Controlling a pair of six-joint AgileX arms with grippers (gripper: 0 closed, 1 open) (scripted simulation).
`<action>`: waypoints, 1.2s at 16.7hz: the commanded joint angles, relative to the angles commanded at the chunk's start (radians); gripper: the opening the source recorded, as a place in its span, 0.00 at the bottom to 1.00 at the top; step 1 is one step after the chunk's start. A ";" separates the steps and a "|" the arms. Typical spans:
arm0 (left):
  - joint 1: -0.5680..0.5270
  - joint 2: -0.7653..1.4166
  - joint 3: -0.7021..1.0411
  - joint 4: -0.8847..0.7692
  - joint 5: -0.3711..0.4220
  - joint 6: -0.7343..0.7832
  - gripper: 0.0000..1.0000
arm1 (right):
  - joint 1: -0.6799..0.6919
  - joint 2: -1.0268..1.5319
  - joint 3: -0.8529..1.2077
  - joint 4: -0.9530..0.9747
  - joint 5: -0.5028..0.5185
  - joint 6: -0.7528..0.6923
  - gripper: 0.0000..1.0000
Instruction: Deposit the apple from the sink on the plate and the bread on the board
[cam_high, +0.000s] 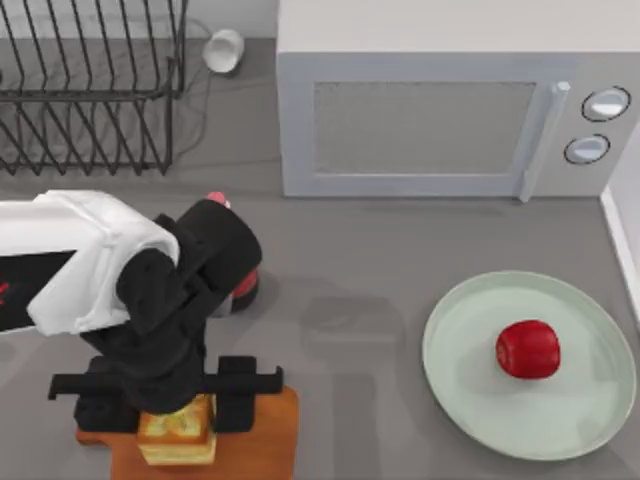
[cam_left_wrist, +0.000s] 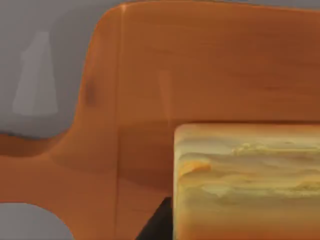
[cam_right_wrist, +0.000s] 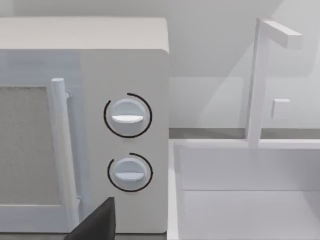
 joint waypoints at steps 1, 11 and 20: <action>0.000 0.000 0.000 0.000 0.000 0.000 0.83 | 0.000 0.000 0.000 0.000 0.000 0.000 1.00; 0.000 0.000 0.000 0.000 0.000 0.000 1.00 | 0.000 0.000 0.000 0.000 0.000 0.000 1.00; 0.107 -0.262 -0.123 0.135 -0.003 0.100 1.00 | 0.000 0.000 0.000 0.000 0.000 0.000 1.00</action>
